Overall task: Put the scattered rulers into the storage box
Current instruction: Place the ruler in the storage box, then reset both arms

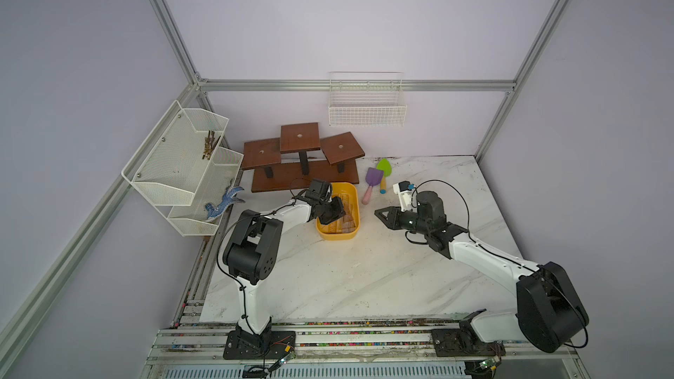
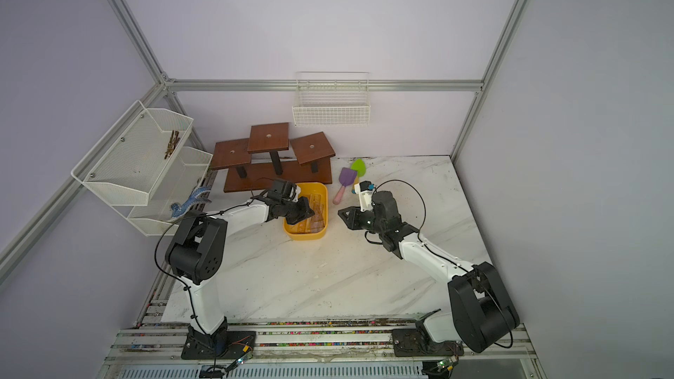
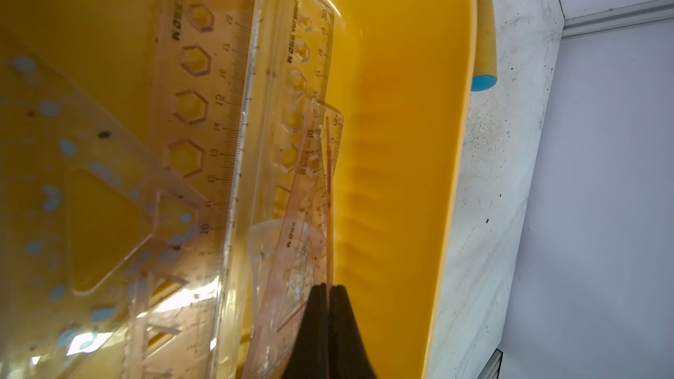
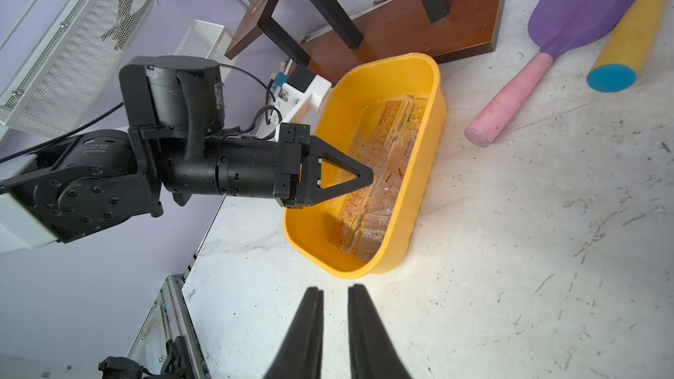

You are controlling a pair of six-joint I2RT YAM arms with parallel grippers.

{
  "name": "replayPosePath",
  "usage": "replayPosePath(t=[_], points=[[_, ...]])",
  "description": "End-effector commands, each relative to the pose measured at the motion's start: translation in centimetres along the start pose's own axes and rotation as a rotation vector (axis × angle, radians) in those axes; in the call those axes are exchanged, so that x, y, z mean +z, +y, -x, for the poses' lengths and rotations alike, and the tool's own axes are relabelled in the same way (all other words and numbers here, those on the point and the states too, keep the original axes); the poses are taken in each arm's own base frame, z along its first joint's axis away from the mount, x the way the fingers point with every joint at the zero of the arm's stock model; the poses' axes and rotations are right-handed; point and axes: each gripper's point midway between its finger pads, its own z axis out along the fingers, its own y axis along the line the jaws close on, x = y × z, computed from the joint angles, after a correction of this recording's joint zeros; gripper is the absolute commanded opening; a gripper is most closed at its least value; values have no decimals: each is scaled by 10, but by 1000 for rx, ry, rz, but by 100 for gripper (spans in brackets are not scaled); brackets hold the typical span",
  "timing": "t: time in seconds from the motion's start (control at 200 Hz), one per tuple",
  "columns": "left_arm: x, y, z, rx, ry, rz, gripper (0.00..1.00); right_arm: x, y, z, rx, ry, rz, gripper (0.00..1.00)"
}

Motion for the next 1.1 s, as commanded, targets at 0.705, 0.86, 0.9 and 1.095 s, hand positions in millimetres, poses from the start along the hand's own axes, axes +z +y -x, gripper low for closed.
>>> replayPosePath(t=[0.705,0.86,0.9,1.095], points=[[-289,-48,9,562,-892,94,100,-158,-97,37,-507,-628,-806,100],[-236,70,9,756,-827,597,100,-164,-135,15,-499,-651,-922,100],[-220,95,8,793,-789,610,100,-164,-147,11,-472,-658,-933,100],[-215,140,41,657,-921,454,100,-162,-162,27,-504,-754,-954,99]])
